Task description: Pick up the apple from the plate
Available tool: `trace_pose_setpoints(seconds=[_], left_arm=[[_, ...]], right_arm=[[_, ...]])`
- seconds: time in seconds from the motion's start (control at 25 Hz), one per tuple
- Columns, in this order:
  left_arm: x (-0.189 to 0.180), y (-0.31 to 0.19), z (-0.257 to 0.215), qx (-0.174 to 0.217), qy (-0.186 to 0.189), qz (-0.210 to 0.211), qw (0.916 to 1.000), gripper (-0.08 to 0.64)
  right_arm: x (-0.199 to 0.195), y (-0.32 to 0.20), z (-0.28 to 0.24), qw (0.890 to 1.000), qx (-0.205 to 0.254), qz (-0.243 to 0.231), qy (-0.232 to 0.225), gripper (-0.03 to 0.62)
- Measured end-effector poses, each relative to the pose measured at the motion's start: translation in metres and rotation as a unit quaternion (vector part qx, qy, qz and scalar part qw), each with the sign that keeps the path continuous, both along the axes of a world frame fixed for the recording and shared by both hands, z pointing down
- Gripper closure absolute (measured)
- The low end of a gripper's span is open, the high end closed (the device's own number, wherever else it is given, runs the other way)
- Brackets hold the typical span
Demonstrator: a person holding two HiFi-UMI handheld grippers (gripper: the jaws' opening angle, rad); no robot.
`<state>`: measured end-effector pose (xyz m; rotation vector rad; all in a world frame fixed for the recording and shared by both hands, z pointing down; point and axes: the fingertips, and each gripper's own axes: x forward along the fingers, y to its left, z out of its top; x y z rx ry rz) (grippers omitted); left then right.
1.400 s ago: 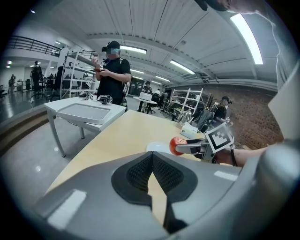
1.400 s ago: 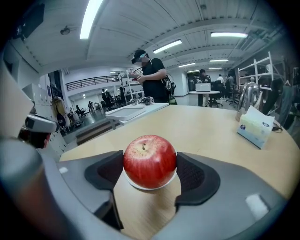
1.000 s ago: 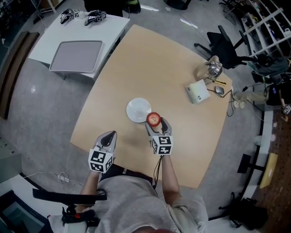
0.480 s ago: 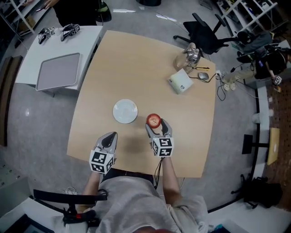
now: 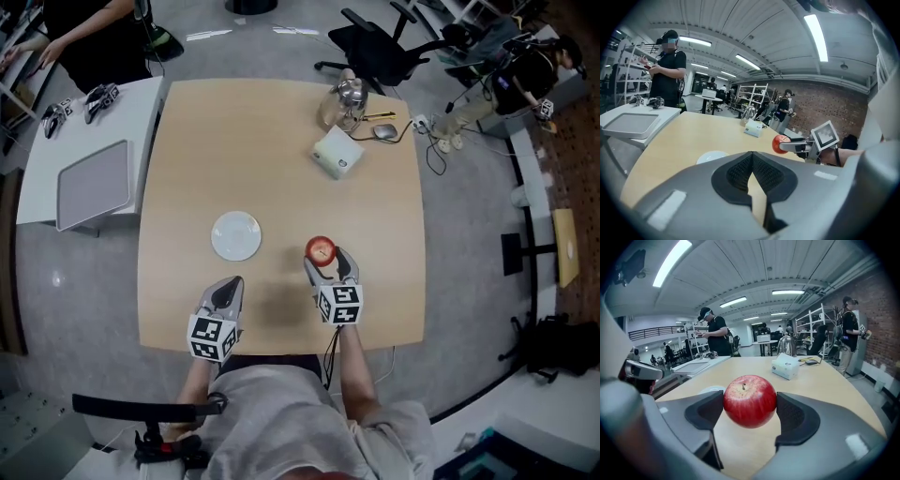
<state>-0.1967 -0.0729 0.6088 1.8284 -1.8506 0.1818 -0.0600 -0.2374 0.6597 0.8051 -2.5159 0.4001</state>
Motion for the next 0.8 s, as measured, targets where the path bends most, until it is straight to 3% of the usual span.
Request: trace_pose_setpoints(seconds=[0.8], left_arm=[[0.083, -0.045, 0.017, -0.009, 0.002, 0.135, 0.9908, 0.541]], right_arm=[[0.143, -0.001, 0.028, 0.988, -0.018, 0.152, 0.013, 0.233]])
